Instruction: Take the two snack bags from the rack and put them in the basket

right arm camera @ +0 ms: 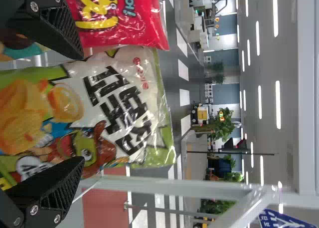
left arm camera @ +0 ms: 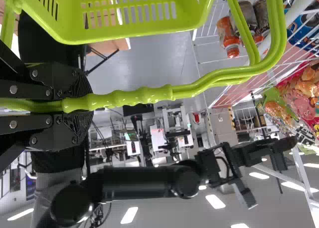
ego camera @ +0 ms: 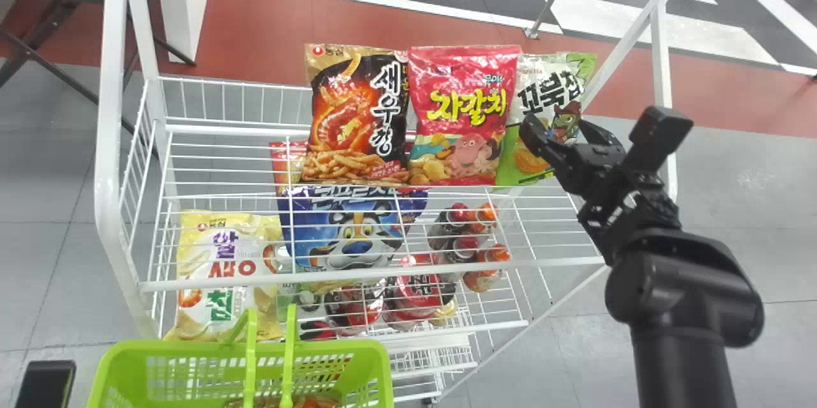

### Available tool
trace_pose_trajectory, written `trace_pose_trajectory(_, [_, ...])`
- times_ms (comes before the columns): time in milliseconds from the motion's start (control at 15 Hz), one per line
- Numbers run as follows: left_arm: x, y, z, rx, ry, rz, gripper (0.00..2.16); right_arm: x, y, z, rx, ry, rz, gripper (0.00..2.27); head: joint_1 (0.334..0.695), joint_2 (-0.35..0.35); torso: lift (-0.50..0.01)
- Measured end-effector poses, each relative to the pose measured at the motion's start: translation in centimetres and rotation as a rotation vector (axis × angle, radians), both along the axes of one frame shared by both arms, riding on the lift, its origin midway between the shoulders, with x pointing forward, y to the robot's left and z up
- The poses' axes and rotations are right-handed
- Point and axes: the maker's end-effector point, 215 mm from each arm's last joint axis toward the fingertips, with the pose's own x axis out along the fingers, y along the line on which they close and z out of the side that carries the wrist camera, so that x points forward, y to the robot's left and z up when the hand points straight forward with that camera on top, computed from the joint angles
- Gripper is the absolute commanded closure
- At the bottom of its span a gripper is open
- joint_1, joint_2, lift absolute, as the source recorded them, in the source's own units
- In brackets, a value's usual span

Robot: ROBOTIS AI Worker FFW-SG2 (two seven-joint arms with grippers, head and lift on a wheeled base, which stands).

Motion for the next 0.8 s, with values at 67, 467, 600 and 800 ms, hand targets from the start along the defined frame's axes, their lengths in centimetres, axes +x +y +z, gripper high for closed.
trace_pose_trajectory(67, [0.0, 0.0, -0.1, 0.000, 0.002, -0.001, 1.88, 0.7, 0.1, -0.1, -0.003, 0.005, 0.000, 0.09, 0.695, -0.350, -0.011])
trace_pose_trajectory(467, [0.6, 0.3, -0.2, 0.000, 0.017, -0.008, 1.88, 1.1, -1.7, -1.5, 0.005, 0.028, -0.037, 0.09, 0.695, -0.350, -0.011])
trace_pose_trajectory(600, [0.7, 0.1, -0.3, 0.001, 0.020, -0.014, 1.88, 1.4, -2.4, -1.6, -0.012, 0.037, -0.045, 0.09, 0.695, -0.350, -0.011])
trace_pose_trajectory(800, [0.8, 0.1, -0.4, 0.005, 0.021, -0.016, 1.88, 2.0, -2.8, -2.5, -0.027, 0.058, -0.042, 0.15, 0.695, -0.350, -0.011])
